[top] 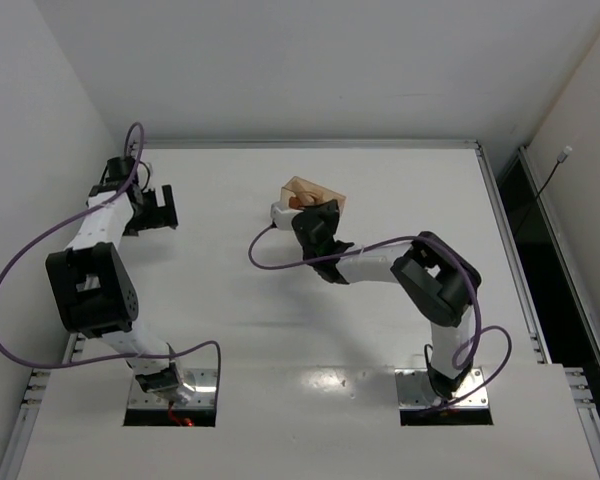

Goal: Build the wood block tower

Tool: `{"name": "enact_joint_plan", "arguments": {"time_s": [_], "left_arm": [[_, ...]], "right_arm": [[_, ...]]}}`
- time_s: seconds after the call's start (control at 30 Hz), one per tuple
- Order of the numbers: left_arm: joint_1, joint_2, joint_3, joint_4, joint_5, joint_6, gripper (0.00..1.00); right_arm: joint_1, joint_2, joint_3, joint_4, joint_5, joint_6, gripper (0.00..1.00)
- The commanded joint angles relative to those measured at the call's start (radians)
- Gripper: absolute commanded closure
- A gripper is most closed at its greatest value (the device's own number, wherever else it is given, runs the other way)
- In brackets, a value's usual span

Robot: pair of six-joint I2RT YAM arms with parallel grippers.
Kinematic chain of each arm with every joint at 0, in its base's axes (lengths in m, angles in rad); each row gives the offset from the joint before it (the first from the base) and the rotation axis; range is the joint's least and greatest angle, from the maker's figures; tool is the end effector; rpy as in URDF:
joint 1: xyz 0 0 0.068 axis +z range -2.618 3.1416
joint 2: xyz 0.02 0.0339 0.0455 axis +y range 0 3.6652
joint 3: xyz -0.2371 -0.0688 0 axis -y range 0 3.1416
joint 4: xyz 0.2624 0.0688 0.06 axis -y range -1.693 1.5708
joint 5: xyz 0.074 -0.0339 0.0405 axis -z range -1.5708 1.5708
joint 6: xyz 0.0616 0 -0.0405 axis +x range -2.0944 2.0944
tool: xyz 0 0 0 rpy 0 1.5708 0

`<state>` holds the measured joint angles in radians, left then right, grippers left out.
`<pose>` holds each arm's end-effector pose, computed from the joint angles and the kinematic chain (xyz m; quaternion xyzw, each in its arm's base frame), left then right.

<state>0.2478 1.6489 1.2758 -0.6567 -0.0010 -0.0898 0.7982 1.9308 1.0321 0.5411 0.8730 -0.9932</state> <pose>0.3631 0.0919 0.1939 -0.1620 0.9499 0.0216 0.2663 0.3271 0.2680 0.1277 -0.4306 0.6535 -0.3960 0.4804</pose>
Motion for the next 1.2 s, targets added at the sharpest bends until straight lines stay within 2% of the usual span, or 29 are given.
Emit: {"name": "enact_joint_plan", "arguments": {"time_s": [0.0, 0.17, 0.27, 0.43, 0.57, 0.67, 0.8, 0.93, 1.1, 1.17], "left_arm": [[0.027, -0.046, -0.010, -0.008, 0.038, 0.009, 0.00], [0.045, -0.037, -0.020, 0.006, 0.122, -0.010, 0.00], [0.054, -0.055, -0.044, 0.016, 0.144, -0.019, 0.00], [0.065, -0.115, -0.128, 0.051, 0.176, -0.028, 0.00], [0.065, -0.124, -0.128, 0.042, 0.176, -0.028, 0.00], [0.074, -0.114, -0.116, 0.032, 0.176, -0.028, 0.00], [0.083, -0.113, -0.081, 0.009, 0.176, -0.019, 0.00], [0.093, -0.113, -0.081, 0.000, 0.185, 0.001, 0.00], [0.093, -0.104, -0.058, 0.000, 0.205, 0.001, 0.00], [0.093, -0.104, -0.046, 0.000, 0.205, 0.011, 0.00]], "right_arm": [[0.036, -0.027, -0.033, 0.245, 0.135, -0.079, 1.00], [0.111, 0.019, -0.158, 0.555, 0.211, -0.284, 1.00], [0.162, 0.010, -0.214, 0.583, 0.222, -0.301, 1.00], [0.207, 0.051, -0.276, 0.812, 0.264, -0.417, 1.00], [0.272, 0.094, -0.314, 0.872, 0.294, -0.444, 1.00], [0.318, 0.140, -0.348, 0.986, 0.317, -0.487, 1.00], [0.364, 0.226, -0.368, 1.273, 0.374, -0.718, 1.00], [0.374, 0.134, -0.408, 1.249, 0.343, -0.708, 1.00], [0.384, 0.246, -0.301, 1.269, 0.324, -0.755, 1.00], [0.394, 0.244, -0.267, 1.269, 0.343, -0.768, 1.00]]}}
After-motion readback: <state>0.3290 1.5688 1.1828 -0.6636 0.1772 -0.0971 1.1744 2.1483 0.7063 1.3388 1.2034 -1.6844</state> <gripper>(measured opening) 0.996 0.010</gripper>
